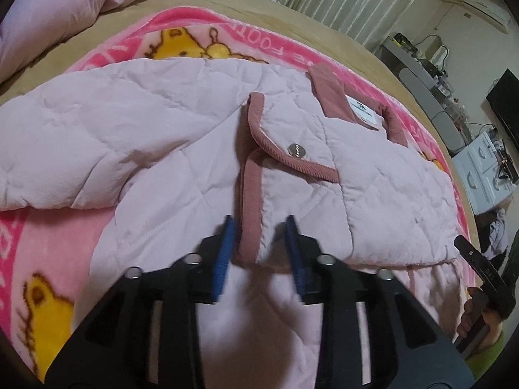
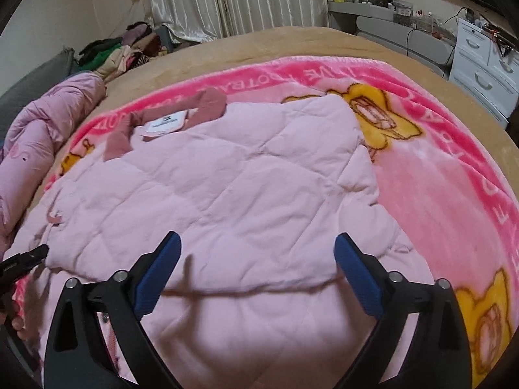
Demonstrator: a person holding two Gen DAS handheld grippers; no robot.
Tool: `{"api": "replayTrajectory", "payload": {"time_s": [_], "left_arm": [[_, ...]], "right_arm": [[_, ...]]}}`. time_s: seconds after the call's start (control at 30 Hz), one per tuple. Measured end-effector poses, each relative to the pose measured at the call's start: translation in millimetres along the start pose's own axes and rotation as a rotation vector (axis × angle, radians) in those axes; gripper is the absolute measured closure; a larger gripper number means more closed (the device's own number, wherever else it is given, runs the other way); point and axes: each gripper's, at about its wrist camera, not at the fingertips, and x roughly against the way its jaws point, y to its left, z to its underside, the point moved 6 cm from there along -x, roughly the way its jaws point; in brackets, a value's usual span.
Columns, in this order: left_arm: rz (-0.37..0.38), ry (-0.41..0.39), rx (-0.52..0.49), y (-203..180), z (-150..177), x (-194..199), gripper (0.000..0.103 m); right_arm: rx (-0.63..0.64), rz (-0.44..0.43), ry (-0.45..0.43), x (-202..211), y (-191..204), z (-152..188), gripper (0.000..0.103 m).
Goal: Fold large clothes
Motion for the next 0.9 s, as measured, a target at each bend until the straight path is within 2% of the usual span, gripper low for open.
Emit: {"api": "replayTrajectory", "payload": {"time_s": [0.07, 0.2, 0.27, 0.33, 0.37, 0.47, 0.7, 0.9], "left_arm": [[-0.010, 0.001, -0.012, -1.8, 1.4, 4.6, 0.069], [-0.013, 0.005, -0.022, -4.6, 4.8, 11.8, 0.047], [-0.017, 0.004, -0.025, -5.1, 7.2, 16.2, 0.043], [-0.016, 0.002, -0.031, -5.3, 10.3, 22.8, 0.034], [-0.018, -0.001, -0.032, -5.2, 11.3, 25.5, 0.026], [-0.031, -0.018, -0.028, 0.1, 16.0, 38.9, 0.010], [-0.112, -0.045, 0.024, 28.0, 13.5, 61.9, 0.009], [-0.138, -0.063, 0.076, 51.9, 8.2, 76.4, 0.009]], "right_arm": [[0.005, -0.013, -0.003, 6.6, 3.5, 1.8, 0.005], [0.031, -0.038, -0.019, 20.9, 15.0, 7.8, 0.004], [0.051, -0.035, -0.028, 27.4, 21.0, 10.1, 0.004], [0.064, -0.031, -0.044, 33.3, 26.2, 11.2, 0.004], [0.069, -0.037, -0.048, 36.2, 29.8, 11.4, 0.004], [0.078, -0.049, -0.051, 41.8, 41.1, 10.9, 0.004], [0.097, -0.109, -0.076, 57.2, 80.7, 8.1, 0.004], [0.147, -0.150, -0.085, 68.6, 117.9, 11.4, 0.004]]}}
